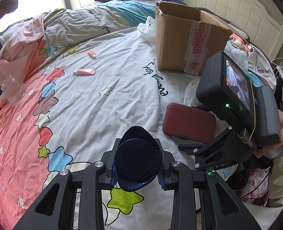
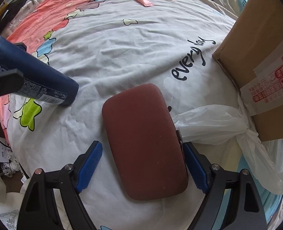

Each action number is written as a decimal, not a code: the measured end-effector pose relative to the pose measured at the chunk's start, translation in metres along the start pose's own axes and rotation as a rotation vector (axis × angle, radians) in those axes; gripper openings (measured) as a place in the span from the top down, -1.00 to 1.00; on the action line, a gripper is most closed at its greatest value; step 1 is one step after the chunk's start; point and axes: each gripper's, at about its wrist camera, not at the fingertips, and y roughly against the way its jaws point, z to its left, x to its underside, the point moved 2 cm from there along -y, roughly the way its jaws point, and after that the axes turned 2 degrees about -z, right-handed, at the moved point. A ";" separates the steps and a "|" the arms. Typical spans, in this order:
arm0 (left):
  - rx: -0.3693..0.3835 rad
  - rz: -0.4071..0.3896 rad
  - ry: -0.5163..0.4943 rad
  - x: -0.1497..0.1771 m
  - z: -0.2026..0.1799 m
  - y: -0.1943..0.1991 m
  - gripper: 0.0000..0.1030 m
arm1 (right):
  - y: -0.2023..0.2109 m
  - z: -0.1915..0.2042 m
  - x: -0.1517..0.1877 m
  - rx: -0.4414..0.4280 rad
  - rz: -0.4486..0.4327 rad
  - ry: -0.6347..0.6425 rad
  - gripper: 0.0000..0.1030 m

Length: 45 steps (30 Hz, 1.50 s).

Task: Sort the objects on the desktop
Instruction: 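Carry the shampoo bottle and maroon case toward the cardboard box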

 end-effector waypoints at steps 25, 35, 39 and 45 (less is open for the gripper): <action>-0.002 -0.014 0.022 -0.006 0.002 0.011 0.37 | 0.067 0.002 -0.022 -0.051 -0.131 -0.040 0.64; 0.009 0.000 0.016 -0.003 -0.001 0.003 0.37 | 0.031 0.010 -0.004 -0.053 -0.036 -0.027 0.40; 0.011 0.001 0.008 -0.003 -0.003 0.003 0.37 | 0.023 0.009 -0.005 -0.034 -0.044 -0.027 0.47; 0.010 0.003 0.010 -0.004 -0.001 0.003 0.37 | 0.033 0.004 -0.007 -0.041 -0.089 -0.047 0.75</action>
